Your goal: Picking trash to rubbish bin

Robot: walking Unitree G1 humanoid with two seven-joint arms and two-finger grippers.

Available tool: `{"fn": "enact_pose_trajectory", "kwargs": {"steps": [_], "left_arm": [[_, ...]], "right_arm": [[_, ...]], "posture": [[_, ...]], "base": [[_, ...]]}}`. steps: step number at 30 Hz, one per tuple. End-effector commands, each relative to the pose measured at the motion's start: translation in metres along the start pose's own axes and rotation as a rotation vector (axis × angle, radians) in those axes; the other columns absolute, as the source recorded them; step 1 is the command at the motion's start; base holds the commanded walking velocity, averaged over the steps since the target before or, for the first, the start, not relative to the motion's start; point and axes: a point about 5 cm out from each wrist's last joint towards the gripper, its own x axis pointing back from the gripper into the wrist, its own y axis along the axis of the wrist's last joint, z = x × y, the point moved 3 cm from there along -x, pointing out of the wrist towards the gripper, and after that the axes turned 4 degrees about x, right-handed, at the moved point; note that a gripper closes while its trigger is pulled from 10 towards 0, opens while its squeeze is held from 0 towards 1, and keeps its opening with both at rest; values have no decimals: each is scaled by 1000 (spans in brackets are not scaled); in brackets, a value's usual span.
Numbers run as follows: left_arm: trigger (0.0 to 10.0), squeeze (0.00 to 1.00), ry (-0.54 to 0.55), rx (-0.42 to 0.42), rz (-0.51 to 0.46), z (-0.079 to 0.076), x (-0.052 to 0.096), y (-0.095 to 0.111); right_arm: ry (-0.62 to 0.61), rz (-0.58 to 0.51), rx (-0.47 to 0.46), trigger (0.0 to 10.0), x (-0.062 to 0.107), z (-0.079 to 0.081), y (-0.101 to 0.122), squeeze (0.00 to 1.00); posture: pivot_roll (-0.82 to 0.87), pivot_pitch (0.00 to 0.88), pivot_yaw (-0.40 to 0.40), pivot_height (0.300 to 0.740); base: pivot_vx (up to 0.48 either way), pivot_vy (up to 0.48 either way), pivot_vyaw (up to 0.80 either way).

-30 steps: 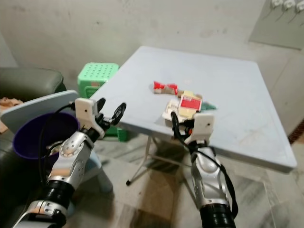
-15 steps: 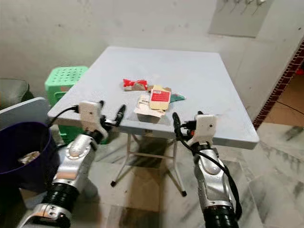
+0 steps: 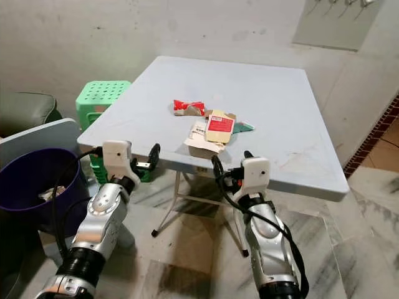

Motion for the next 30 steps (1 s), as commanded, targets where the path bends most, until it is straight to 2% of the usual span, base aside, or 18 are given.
{"fn": "enact_pose_trajectory", "kwargs": {"steps": [1, 3, 8, 11, 12, 21, 30], "left_arm": [[10000, 0, -33, 19, -44, -2, 3, 10], [10000, 0, -112, 125, -22, -2, 17, 9], [10000, 0, -136, 29, -1, -2, 29, 7], [10000, 0, -146, 35, -2, -2, 36, 9], [10000, 0, -143, 36, 12, -1, 37, 8], [10000, 0, -158, 64, 60, 0, 36, 10], [10000, 0, -168, 69, 85, 0, 38, 10]], "right_arm": [[-21, -28, 10, 10000, 3, -6, 8, 0], [-52, -14, 2, 10000, 13, -13, 6, 0], [-137, 32, -37, 10000, 22, -22, 7, 0], [-72, -47, 31, 10000, 26, -16, 21, 0], [-75, -31, 8, 10000, 27, -14, 17, 0], [-66, -3, 2, 10000, 24, -10, 19, 0], [-58, 6, -1, 10000, 24, -7, 18, 0]], "posture": [[19, 12, -15, 715], [17, 11, -11, 715], [19, 7, -10, 715], [20, 10, -7, 715], [18, 11, -5, 715], [21, 18, -2, 715], [21, 22, 1, 715]], "base": [[0, 0, 0], [0, 0, 0], [0, 0, 0], [0, 0, 0], [0, 0, 0], [0, 0, 0], [303, 0, 0]]}}
